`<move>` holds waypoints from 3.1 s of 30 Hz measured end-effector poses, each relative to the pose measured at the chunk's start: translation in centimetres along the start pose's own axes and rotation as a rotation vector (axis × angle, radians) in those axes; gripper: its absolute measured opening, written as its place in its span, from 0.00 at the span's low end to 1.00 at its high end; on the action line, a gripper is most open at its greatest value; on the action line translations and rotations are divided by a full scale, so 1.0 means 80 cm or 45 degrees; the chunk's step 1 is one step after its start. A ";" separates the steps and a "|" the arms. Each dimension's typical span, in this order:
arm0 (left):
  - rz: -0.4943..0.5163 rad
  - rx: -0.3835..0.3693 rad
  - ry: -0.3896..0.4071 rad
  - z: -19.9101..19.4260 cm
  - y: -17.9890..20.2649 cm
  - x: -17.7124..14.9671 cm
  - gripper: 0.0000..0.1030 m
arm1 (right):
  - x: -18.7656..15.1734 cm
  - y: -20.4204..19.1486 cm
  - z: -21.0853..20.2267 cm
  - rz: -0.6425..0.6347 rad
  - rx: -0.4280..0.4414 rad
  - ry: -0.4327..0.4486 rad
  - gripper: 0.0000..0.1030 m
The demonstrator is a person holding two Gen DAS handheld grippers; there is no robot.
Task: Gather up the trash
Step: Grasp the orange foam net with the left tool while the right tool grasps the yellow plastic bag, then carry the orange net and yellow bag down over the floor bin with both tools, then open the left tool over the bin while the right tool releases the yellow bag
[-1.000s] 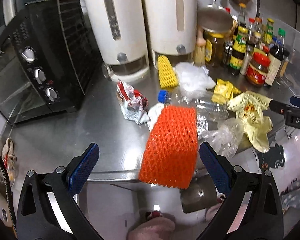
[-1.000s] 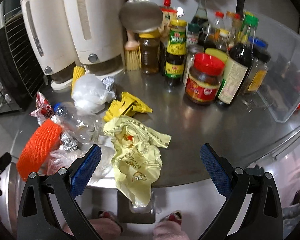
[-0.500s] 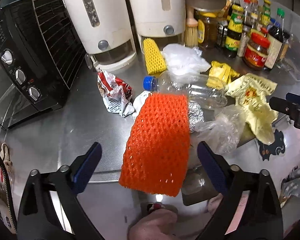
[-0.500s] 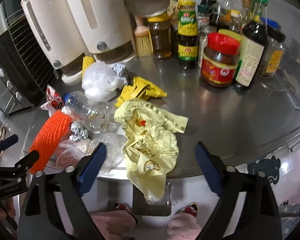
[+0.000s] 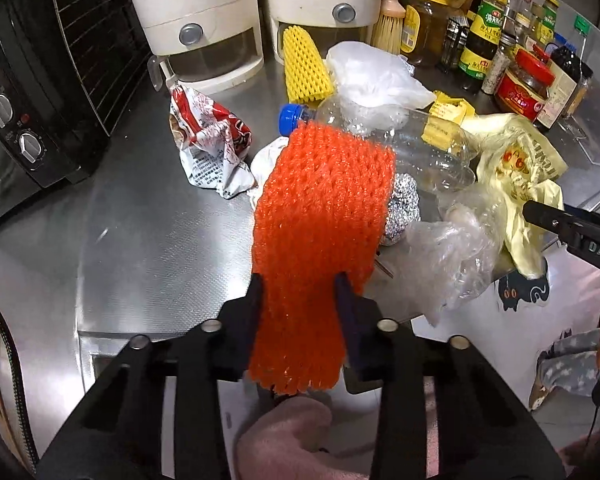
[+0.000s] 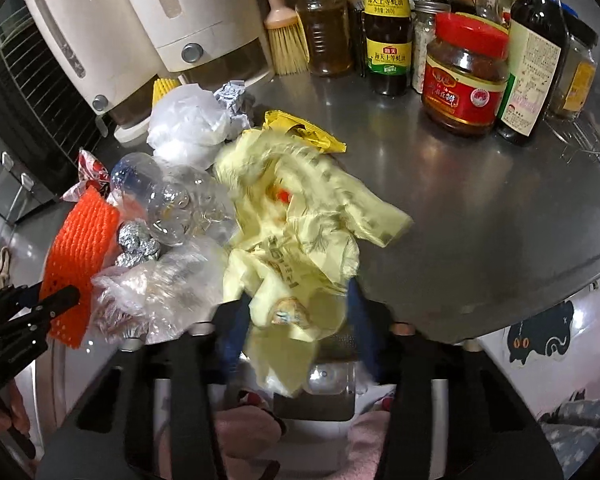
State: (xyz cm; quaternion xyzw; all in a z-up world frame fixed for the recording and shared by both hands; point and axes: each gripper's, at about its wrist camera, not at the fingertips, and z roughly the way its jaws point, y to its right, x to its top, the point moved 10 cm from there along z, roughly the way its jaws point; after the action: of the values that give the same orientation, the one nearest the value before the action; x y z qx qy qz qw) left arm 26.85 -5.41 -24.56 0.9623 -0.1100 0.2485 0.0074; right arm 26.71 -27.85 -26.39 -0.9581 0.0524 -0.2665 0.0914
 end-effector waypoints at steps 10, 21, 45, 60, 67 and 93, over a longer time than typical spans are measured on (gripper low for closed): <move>-0.009 0.000 0.070 -0.030 -0.004 0.011 0.10 | 0.009 -0.004 -0.019 -0.012 0.001 0.043 0.19; -0.023 0.048 0.194 -0.096 -0.007 0.007 0.10 | 0.008 0.000 -0.077 -0.029 -0.025 0.139 0.16; -0.051 -0.081 0.249 -0.140 0.083 -0.166 0.10 | -0.163 -0.023 -0.146 -0.219 0.093 0.221 0.15; -0.169 -0.174 -0.017 0.052 0.100 -0.278 0.10 | -0.276 0.005 0.038 -0.102 0.150 -0.106 0.15; -0.221 -0.180 -0.165 0.164 0.101 -0.316 0.10 | -0.304 0.026 0.120 -0.011 0.163 -0.176 0.15; -0.198 -0.303 -0.355 0.392 0.140 -0.339 0.15 | -0.347 0.066 0.343 0.161 0.137 -0.453 0.19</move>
State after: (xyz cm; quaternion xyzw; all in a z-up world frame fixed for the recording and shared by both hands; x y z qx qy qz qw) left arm 16.23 -12.88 -65.53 0.9854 -0.0641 0.0966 0.1248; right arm 17.06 -24.82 -64.50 -0.9786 0.0813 -0.0890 0.1668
